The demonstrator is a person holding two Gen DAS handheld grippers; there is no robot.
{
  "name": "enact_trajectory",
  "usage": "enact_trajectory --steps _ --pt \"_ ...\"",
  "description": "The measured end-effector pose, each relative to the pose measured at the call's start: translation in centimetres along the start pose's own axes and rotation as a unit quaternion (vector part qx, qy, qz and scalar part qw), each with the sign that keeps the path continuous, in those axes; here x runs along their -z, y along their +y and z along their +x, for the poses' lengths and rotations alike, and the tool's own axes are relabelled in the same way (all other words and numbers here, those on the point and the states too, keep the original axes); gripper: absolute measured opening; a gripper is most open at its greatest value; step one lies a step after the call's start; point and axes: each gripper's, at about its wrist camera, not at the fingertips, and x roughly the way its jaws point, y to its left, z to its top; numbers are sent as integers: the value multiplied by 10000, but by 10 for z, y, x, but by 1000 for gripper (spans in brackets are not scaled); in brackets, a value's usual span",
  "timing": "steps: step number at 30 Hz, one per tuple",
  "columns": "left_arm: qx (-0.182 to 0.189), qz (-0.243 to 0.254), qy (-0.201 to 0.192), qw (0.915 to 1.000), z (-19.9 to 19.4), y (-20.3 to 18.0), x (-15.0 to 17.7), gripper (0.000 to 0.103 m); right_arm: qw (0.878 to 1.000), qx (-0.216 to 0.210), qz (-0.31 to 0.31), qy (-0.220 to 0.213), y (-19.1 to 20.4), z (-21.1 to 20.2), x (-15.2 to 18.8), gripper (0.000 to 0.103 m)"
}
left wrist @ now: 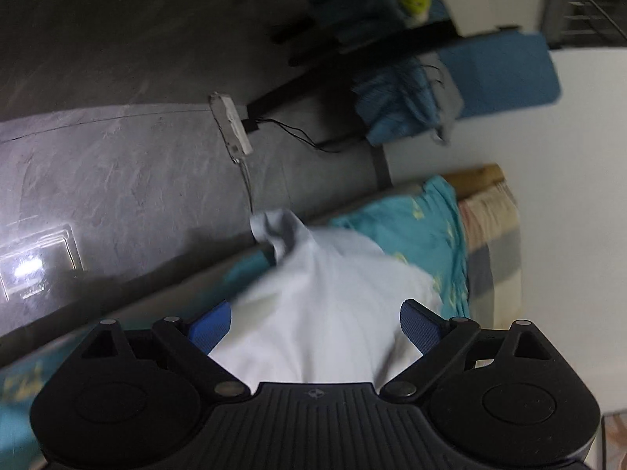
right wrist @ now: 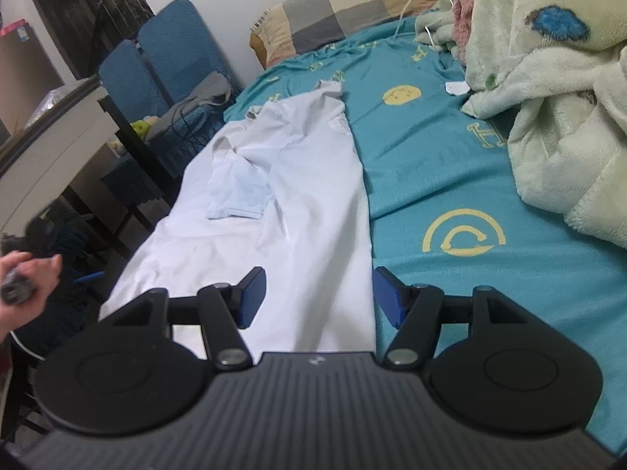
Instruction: Fold clothes
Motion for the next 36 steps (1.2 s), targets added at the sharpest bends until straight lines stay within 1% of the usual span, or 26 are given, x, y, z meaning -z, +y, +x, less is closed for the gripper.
enact_trajectory --steps 1,5,7,11,14,15,16,17,19,20,22,24,25,26,28,30,32,33,34,35,36 --pt "39 -124 54 9999 17 8 -11 96 10000 28 26 51 0 4 0 64" --pt "111 -626 547 9965 91 38 -40 96 9994 99 219 240 -2 24 -4 64" --pt "216 -761 651 9947 123 45 -49 96 9989 148 293 322 -3 35 -5 64" --pt "423 -887 936 9907 179 52 -61 95 9976 264 389 502 -4 56 -6 64" --pt "432 -702 979 9918 204 45 -65 91 9956 162 677 633 -10 63 -6 63" --pt "377 -588 1011 9924 210 41 -65 80 9949 136 766 634 -12 63 -6 63" --pt "298 -465 1012 9933 214 36 -66 62 9943 111 854 634 -14 63 -5 63" --pt "190 -336 989 9944 215 31 -67 52 9939 104 910 621 -15 61 -6 63" --pt "-22 124 807 9967 211 15 -67 6 9930 79 1021 596 -17 59 -7 64" --pt "-127 392 689 9968 208 5 -67 2 9925 60 1075 585 -17 57 -7 64" --pt "-327 954 338 9943 194 -18 -64 3 9919 -22 1143 548 -17 54 -8 64" --pt "-530 1595 -49 9858 175 -48 -57 2 9914 -110 1201 503 -15 50 -8 64" --pt "-624 1973 -237 9781 166 -66 -51 2 9913 -183 1221 450 -14 46 -9 64" --pt "-707 2414 -420 9669 157 -86 -43 2 9912 -254 1238 397 -13 43 -9 64" --pt "-733 3142 -768 9434 138 -126 -18 2 9932 -239 1109 254 -9 34 -11 64" --pt "-628 3833 -1027 9158 121 -165 17 2 9949 -230 984 81 -6 26 -13 64" --pt "-489 4509 -1250 8824 103 -204 54 2 9958 -188 889 -72 -6 18 -16 64" --pt "-400 4860 -1325 8630 96 -222 76 2 9962 -150 848 -138 -6 15 -17 64" --pt "-290 5228 -1356 8411 90 -236 102 2 9965 -106 810 -189 -6 13 -17 64" --pt "-174 5564 -1352 8197 86 -250 127 2 9964 -88 801 -246 -7 10 -18 64" --pt "-60 5855 -1290 8003 83 -259 153 2 9964 -69 793 -303 -9 7 -18 64"
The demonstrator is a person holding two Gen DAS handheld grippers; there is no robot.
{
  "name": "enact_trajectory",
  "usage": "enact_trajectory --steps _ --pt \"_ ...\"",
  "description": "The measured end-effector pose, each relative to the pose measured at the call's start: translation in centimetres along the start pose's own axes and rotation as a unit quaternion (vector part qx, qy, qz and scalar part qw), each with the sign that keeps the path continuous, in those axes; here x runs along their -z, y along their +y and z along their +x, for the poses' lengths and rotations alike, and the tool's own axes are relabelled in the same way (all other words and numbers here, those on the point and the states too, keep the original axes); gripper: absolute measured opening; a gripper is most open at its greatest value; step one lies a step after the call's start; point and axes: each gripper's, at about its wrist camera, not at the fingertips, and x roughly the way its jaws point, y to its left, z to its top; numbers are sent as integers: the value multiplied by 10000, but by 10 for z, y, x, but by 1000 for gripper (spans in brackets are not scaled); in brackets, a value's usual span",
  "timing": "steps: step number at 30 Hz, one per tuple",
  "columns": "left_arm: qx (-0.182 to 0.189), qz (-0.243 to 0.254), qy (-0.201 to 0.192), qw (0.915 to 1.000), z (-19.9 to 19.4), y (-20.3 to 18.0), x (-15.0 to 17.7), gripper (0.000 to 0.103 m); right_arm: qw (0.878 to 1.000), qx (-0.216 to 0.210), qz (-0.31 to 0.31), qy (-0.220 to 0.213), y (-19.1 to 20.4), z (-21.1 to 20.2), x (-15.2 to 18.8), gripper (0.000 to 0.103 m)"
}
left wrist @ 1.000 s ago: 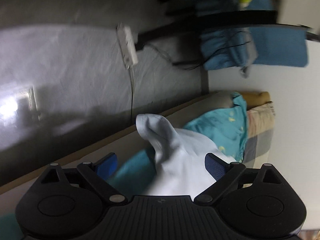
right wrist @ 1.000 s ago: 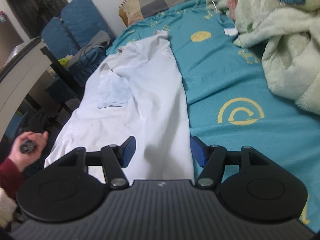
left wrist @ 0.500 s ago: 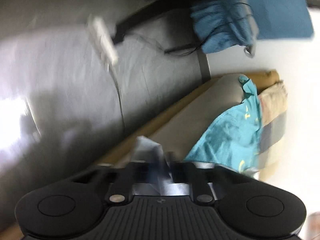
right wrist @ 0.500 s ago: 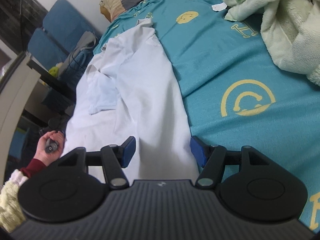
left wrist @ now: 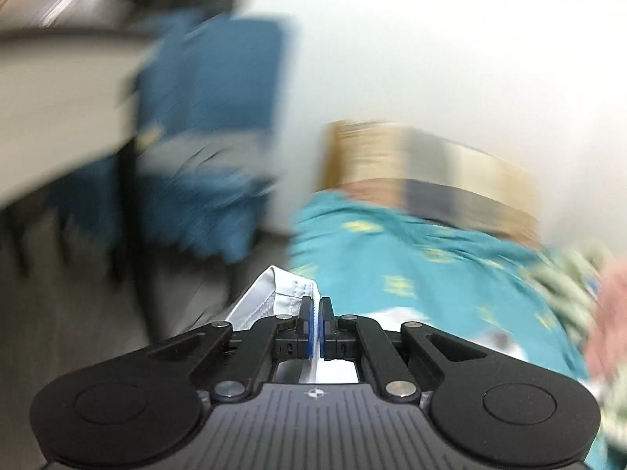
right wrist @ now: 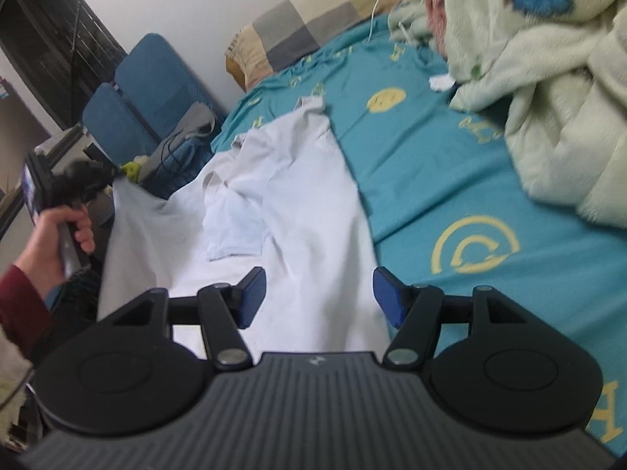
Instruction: Fold clothes
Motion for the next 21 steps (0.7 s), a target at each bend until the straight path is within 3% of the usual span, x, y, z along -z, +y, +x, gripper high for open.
enact_trajectory --steps 4,7,10,14,15,18,21 --pt "600 1144 63 9916 -17 -106 29 3 9996 115 88 -245 -11 -9 -7 64" --pt "927 1396 415 9850 -8 -163 70 3 9989 192 155 -387 -20 -12 -12 64" --pt "925 1479 772 9816 14 -196 108 4 9984 269 173 -475 -27 -12 -16 64" --pt "865 1190 1023 9838 34 -203 133 12 9986 197 70 -484 -33 -8 -19 64" --pt "869 1151 1055 9839 36 -202 134 21 9987 189 54 -480 -34 -6 -20 64" --pt "883 1147 1010 9843 12 -189 131 42 9988 3 55 -496 -34 -3 -23 64" --pt "811 1043 962 9866 -34 -171 126 55 9981 -122 -132 -584 -26 -3 -23 64"
